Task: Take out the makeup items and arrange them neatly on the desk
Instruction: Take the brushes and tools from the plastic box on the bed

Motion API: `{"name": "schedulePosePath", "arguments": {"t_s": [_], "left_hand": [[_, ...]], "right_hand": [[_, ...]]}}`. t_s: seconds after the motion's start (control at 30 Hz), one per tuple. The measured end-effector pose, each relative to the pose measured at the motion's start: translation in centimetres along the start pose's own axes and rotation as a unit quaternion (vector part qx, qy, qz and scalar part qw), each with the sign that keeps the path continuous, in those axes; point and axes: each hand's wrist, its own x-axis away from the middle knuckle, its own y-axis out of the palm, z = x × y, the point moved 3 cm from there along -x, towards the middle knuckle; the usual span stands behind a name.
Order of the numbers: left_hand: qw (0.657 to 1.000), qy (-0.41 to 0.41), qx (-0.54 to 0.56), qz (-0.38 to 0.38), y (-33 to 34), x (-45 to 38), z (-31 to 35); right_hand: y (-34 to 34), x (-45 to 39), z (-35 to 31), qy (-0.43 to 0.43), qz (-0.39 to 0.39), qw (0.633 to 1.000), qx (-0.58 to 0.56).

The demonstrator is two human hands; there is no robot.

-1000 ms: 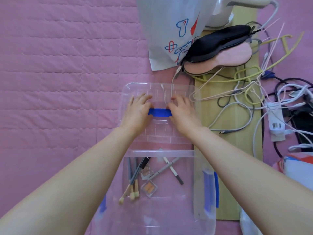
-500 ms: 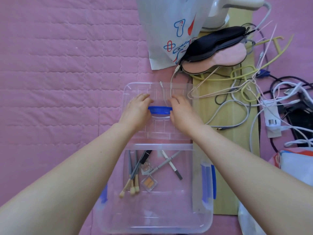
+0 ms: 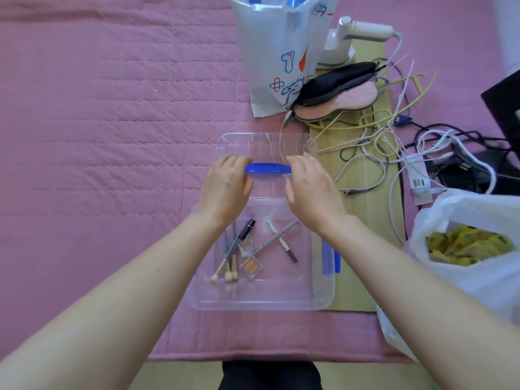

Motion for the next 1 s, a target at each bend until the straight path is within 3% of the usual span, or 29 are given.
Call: {"name": "schedulePosePath", "arguments": {"t_s": [0.27, 0.5, 0.8, 1.0], "left_hand": [[1.000, -0.014, 0.026, -0.003, -1.1, 9.6, 0.5], [0.989, -0.095, 0.039, -0.107, 1.6, 14.1, -0.9], [0.957, -0.204, 0.043, -0.202, 5.8, 13.7, -2.7], [0.953, -0.187, 0.002, -0.239, 7.8, 11.5, -3.6]], "right_hand": [[1.3, 8.7, -2.2, 0.001, -0.024, 0.999, -0.028], [5.3, 12.1, -2.7, 0.006, -0.095, 0.995, -0.018], [9.3, 11.2, -1.0, 0.085, -0.240, 0.967, -0.007], [10.6, 8.7, -0.4, 0.067, -0.226, 0.971, 0.025]]}}
